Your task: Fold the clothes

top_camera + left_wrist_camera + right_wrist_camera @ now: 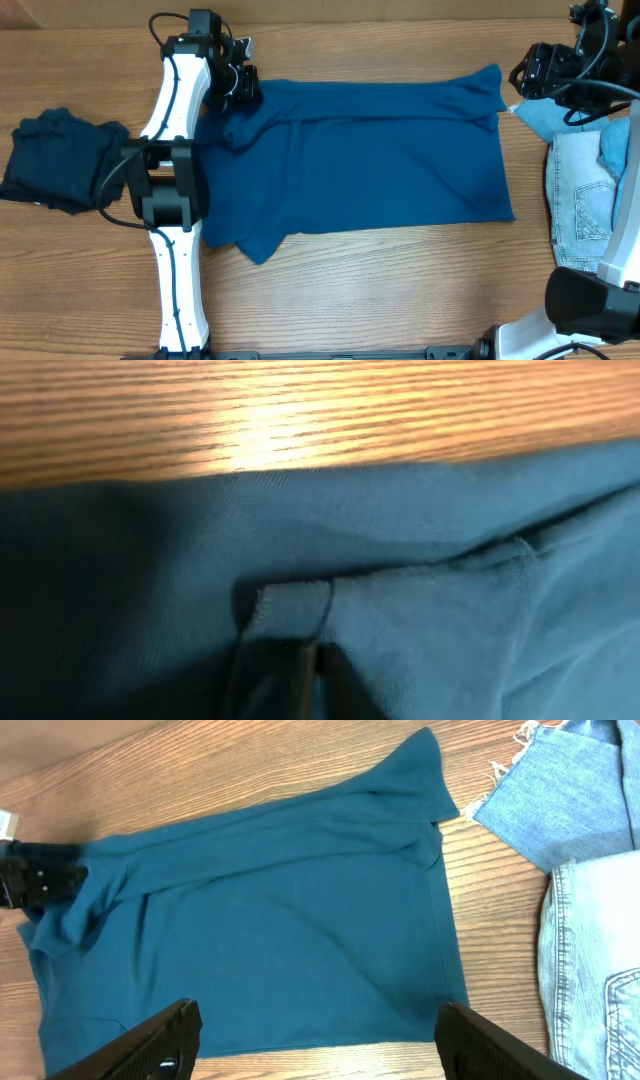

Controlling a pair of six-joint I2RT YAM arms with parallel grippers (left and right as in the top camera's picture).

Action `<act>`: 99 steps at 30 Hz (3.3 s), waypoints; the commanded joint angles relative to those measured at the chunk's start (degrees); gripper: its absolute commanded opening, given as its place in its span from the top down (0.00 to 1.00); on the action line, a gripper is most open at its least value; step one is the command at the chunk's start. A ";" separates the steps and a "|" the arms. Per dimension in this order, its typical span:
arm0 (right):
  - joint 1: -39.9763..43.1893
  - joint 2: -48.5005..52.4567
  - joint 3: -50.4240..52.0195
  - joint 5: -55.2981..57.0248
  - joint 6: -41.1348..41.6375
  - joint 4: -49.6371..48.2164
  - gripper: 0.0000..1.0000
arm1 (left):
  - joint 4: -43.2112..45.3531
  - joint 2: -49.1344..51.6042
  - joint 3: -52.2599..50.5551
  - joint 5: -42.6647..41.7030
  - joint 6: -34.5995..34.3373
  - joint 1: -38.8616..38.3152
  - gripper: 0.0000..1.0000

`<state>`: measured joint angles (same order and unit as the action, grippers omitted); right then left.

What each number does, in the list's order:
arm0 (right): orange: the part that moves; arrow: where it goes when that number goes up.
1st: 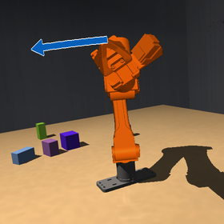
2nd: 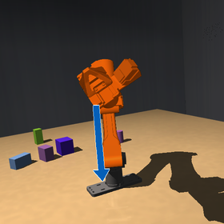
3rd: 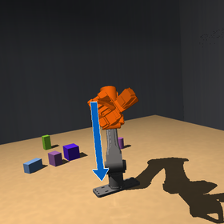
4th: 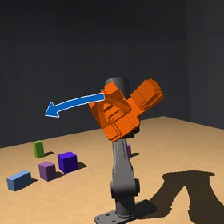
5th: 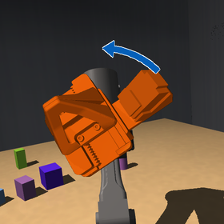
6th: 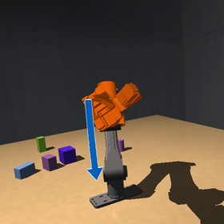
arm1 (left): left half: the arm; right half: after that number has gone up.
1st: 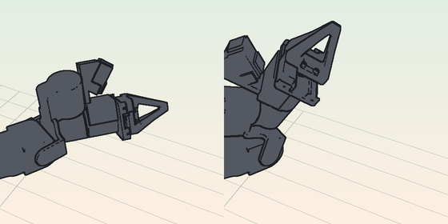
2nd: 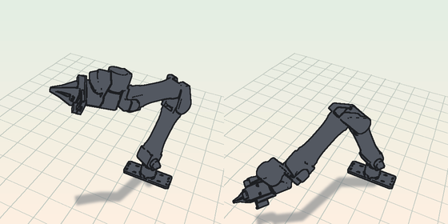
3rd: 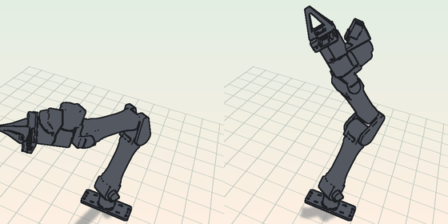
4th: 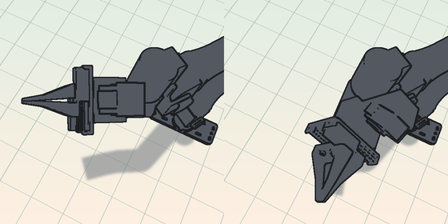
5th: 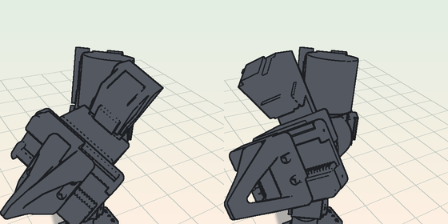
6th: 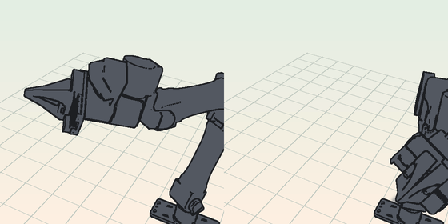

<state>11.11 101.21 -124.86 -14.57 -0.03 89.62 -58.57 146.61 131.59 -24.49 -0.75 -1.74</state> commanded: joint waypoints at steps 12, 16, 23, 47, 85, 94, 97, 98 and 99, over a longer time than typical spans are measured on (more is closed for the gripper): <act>-0.13 0.17 0.15 0.59 -0.39 0.04 0.21 | -5.60 -8.13 2.16 3.56 0.55 -0.26 0.76; -0.13 0.17 0.15 0.61 -0.39 0.00 0.21 | -2.58 -5.60 2.16 4.52 0.50 0.61 0.43; -0.13 0.17 0.15 0.61 -0.39 0.02 0.21 | 0.44 -1.62 2.16 3.89 0.55 0.20 0.42; -0.13 0.17 0.15 0.61 -0.39 0.26 0.21 | 1.62 2.16 2.12 3.76 0.52 -2.03 0.69; -0.13 0.17 0.15 0.61 -0.42 -0.26 0.21 | -36.06 -3.98 13.68 1.03 1.42 -9.75 0.84; -0.13 0.17 0.15 0.63 -0.42 -0.46 0.21 | -37.59 -15.74 13.68 16.20 -1.25 -9.29 0.80; -0.13 0.17 0.15 0.61 -0.42 -0.44 0.21 | -36.85 -22.82 13.68 23.39 -1.38 -9.14 0.67; -0.13 0.17 0.15 0.61 -0.42 -0.42 0.21 | -37.31 -23.87 13.68 24.59 -1.40 -9.14 0.67; -0.13 0.17 0.15 0.61 -0.42 -0.42 0.21 | -37.94 -24.92 13.68 25.99 -1.46 -9.14 0.67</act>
<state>11.11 101.21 -124.81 -14.57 -0.01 89.58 -95.64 127.39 143.85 -6.57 -1.50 -11.33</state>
